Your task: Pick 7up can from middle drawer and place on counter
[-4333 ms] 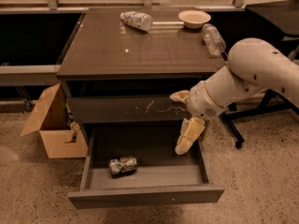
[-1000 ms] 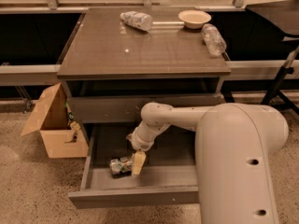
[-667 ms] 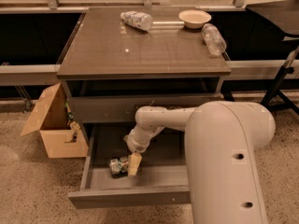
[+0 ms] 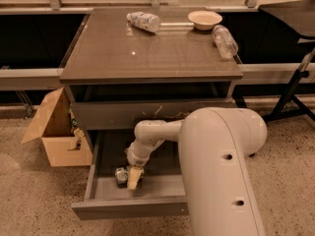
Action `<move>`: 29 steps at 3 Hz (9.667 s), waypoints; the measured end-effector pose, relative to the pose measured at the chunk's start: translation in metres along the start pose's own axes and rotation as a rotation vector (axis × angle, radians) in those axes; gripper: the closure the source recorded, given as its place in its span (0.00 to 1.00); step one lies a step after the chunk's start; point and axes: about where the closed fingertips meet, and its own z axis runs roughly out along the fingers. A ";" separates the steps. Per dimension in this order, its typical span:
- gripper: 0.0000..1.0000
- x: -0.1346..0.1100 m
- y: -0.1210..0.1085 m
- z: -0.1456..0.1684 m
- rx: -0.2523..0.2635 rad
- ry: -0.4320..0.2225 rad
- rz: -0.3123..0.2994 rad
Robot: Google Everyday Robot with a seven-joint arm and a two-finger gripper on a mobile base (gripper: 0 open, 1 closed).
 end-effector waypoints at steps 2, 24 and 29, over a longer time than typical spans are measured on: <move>0.47 0.001 -0.001 0.033 -0.011 -0.017 0.007; 0.81 -0.035 -0.160 -0.541 0.681 -0.119 0.010; 0.00 -0.016 -0.170 -0.547 0.709 -0.136 0.057</move>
Offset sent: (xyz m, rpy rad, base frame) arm 0.0004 0.0178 -0.0424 0.0225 0.0271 -0.0049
